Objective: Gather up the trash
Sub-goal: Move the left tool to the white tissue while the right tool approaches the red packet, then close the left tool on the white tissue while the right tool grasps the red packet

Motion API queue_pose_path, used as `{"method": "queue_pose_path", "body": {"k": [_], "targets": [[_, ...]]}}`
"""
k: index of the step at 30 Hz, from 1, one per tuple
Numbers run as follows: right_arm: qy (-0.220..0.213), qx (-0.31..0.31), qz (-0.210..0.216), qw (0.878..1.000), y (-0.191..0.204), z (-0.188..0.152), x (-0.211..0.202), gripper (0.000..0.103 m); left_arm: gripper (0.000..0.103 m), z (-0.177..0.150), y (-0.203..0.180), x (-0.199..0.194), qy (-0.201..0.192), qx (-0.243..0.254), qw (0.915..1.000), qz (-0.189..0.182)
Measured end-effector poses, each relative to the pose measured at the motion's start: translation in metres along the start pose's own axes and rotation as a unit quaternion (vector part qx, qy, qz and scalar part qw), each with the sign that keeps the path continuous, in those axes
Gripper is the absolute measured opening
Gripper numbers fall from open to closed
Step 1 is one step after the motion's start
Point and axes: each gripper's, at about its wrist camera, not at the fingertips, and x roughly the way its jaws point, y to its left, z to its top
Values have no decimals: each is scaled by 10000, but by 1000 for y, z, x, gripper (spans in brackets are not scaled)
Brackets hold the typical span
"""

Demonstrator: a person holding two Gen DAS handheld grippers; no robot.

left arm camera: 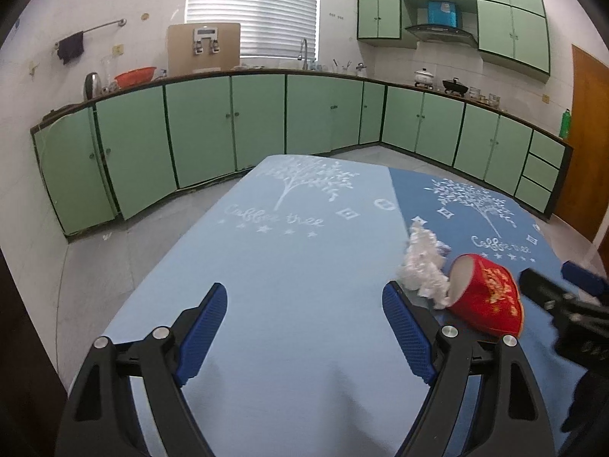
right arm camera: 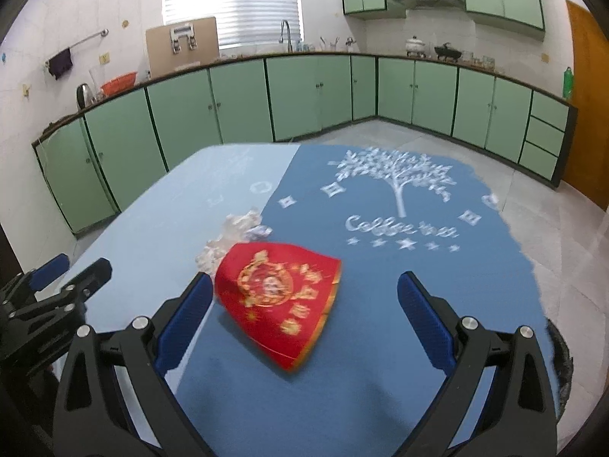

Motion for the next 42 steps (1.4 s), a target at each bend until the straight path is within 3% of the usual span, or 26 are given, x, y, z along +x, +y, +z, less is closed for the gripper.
{"method": "queue_pose_path", "body": {"k": [12, 20, 23, 33, 42], "targets": [[318, -17, -360, 9988, 24, 0, 38, 95, 82, -4, 12, 9, 42, -127, 9999, -70], [461, -4, -326, 9984, 20, -1, 48, 95, 82, -4, 12, 13, 96, -138, 9998, -65], [626, 11, -126, 9980, 17, -2, 51, 89, 82, -4, 12, 14, 109, -125, 9998, -60], [616, -264, -134, 9977, -12, -9, 24, 89, 82, -3, 10, 17, 165, -111, 9998, -65], [470, -195, -330, 9982, -50, -7, -6, 89, 82, 2, -21, 23, 229, 26, 9989, -404]]}}
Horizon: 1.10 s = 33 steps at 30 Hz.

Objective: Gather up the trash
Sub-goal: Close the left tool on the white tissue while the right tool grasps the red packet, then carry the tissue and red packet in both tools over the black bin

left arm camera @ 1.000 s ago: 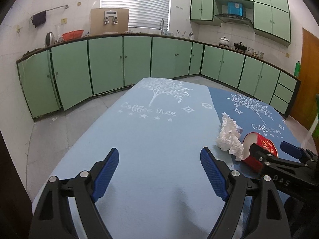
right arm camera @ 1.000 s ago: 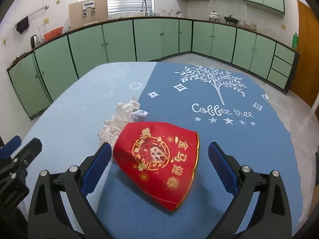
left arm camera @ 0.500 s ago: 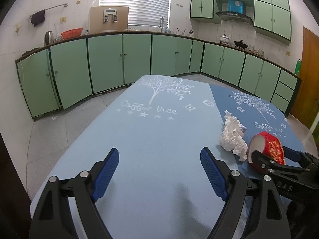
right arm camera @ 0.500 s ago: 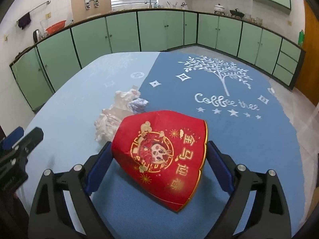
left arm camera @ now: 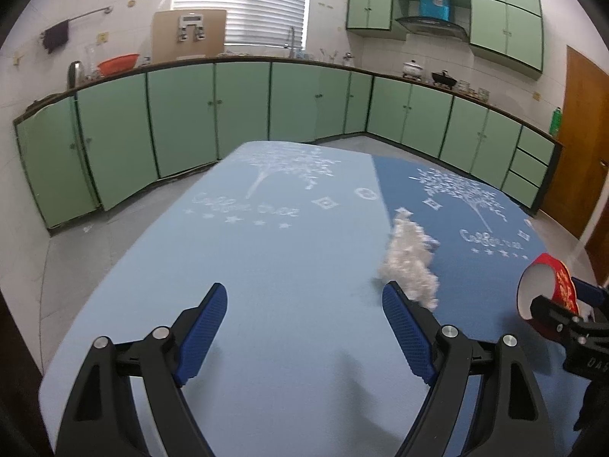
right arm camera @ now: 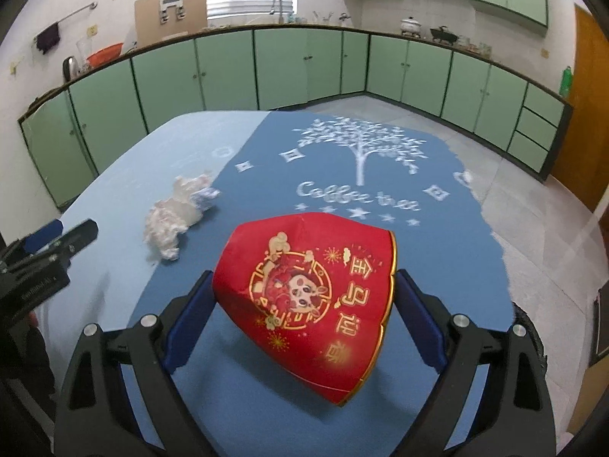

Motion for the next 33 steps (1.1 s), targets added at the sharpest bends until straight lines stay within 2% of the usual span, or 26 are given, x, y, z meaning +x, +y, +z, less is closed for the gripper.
{"method": "queue_pose_path", "body": {"k": [9, 15, 17, 18, 19, 22, 25, 33], "targets": [[-141, 116, -161, 9997, -28, 3, -10, 89, 82, 11, -47, 20, 80, 230, 9993, -299], [-197, 210, -158, 9995, -42, 4, -11, 89, 81, 16, -68, 45, 308, 330, 9987, -237], [-210, 241, -153, 9994, -46, 4, -11, 89, 72, 16, -74, 54, 450, 364, 9981, -201], [-217, 261, -151, 9993, -49, 4, -12, 89, 60, 15, -76, 57, 557, 369, 9975, -223], [-221, 274, -150, 9993, -50, 3, -12, 89, 44, 15, -77, 61, 636, 348, 9970, -257], [-250, 302, -150, 9991, -56, 3, -16, 89, 26, 16, -79, 64, 689, 245, 9969, -277], [-330, 278, -176, 9989, -60, 3, -22, 89, 21, 17, -80, 54, 547, 220, 9979, -285], [-576, 294, -185, 9977, -72, 7, -55, 89, 20, 28, -103, 1, 126, 388, 9980, -488]]}}
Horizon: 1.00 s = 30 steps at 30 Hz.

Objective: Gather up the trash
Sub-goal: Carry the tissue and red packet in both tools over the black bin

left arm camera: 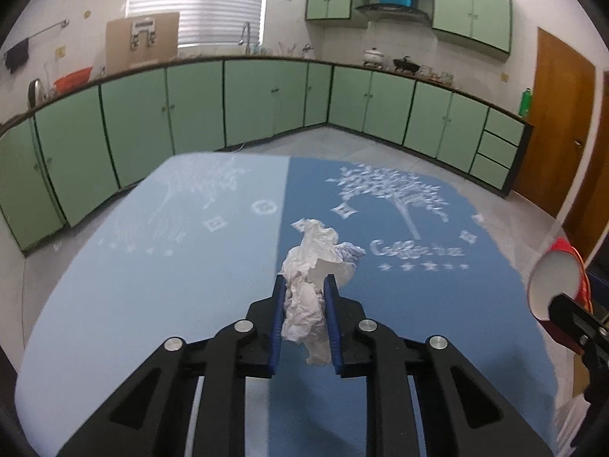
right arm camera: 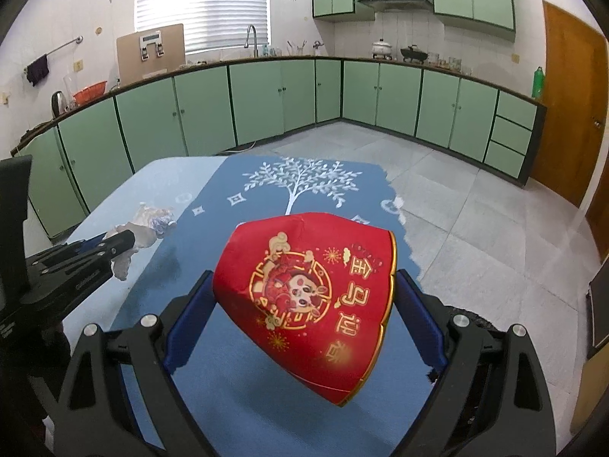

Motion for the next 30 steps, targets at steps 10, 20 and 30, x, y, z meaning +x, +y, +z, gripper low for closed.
{"method": "queue_pose_path", "body": {"k": [10, 20, 30], "targets": [[-330, 164, -6, 9993, -29, 8, -48, 89, 20, 6, -48, -51, -320, 247, 9984, -395], [-550, 312, -215, 9978, -67, 1, -86, 89, 20, 4, -96, -76, -430, 611, 9940, -804], [-618, 430, -644, 9951, -116, -11, -108, 89, 20, -4, -153, -85, -448, 919, 9870, -1239]]}}
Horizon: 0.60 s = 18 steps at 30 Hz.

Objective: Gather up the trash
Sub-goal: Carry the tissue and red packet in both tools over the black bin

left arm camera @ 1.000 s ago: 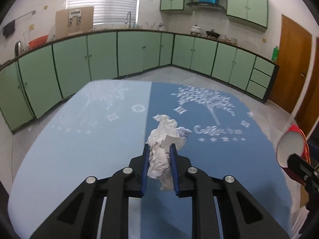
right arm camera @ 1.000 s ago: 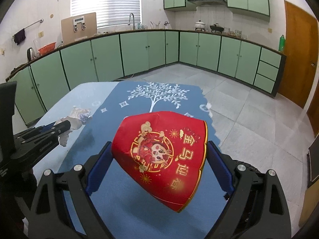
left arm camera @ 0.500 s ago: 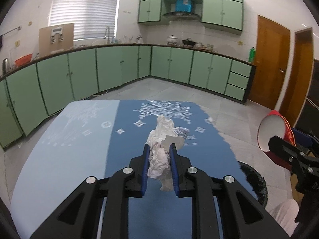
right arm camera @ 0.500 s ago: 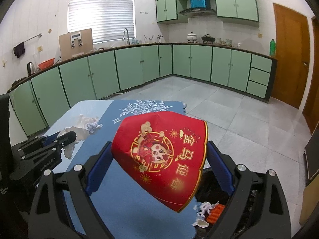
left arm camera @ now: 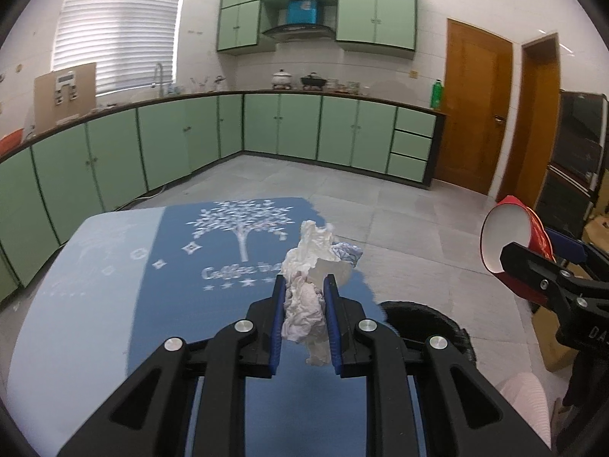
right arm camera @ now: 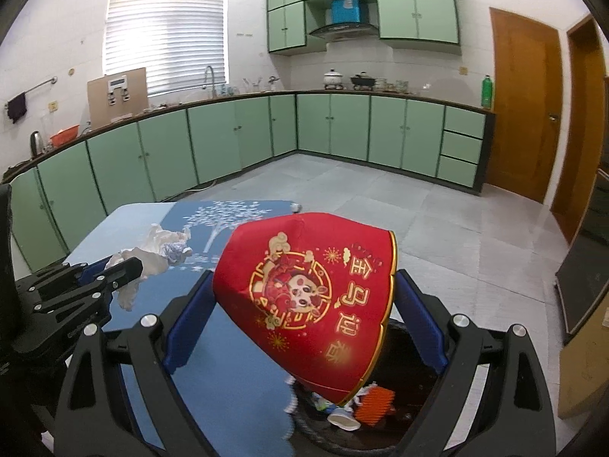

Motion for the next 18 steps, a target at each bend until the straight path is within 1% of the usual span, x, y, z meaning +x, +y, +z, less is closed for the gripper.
{"method": "queue_pose_path", "body": {"k": [5, 11, 16, 18], "targets": [[-33, 77, -242, 9997, -26, -6, -6, 89, 20, 4, -31, 10, -1, 87, 9996, -272], [6, 218, -512, 9984, -62, -18, -6, 89, 20, 4, -69, 33, 94, 245, 9977, -627], [187, 361, -707, 9967, -89, -33, 4, 89, 20, -1, -100, 61, 308, 346, 9947, -914], [285, 426, -799, 9955, -100, -39, 12, 89, 20, -3, -110, 72, 380, 410, 9937, -975]]}}
